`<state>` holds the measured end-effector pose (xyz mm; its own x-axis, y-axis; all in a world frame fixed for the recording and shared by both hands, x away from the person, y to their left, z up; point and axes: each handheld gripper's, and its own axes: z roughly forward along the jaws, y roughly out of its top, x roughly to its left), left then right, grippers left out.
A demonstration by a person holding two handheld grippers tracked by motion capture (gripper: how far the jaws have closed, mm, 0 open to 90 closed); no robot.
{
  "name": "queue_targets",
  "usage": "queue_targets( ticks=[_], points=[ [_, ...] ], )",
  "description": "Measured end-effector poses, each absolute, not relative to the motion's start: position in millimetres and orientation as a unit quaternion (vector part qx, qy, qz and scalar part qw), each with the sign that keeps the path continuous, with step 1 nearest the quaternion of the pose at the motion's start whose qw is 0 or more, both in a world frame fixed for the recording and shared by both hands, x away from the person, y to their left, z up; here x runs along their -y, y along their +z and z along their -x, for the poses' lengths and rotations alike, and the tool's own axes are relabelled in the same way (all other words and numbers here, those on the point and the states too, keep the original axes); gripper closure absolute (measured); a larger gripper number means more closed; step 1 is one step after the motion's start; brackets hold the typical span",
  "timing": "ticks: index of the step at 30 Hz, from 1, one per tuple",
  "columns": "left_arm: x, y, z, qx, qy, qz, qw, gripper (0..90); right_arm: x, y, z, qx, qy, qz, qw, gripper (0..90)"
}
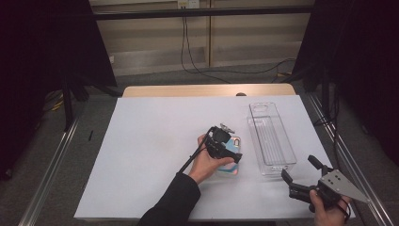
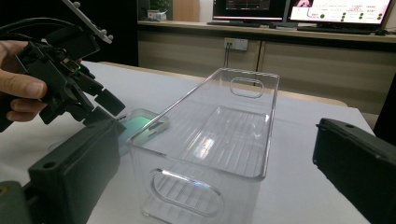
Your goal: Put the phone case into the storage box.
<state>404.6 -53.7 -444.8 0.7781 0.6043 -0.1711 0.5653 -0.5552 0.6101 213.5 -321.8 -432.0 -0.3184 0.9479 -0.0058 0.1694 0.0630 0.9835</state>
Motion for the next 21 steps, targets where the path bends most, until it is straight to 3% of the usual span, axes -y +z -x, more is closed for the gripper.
queue_targets(
  ticks=[14, 21],
  points=[
    [65.4, -448.6, -400.9, -0.327, 0.066, -0.886, 0.322, 3.2, 322.0, -431.9, -213.3, -0.625, 0.519, -0.446, 0.376, 0.0],
    [62.6, -446.9, -403.1, -0.337, 0.058, -0.886, 0.314, 4.5, 322.1, -431.9, -213.3, -0.625, 0.518, -0.446, 0.376, 0.0]
  ],
)
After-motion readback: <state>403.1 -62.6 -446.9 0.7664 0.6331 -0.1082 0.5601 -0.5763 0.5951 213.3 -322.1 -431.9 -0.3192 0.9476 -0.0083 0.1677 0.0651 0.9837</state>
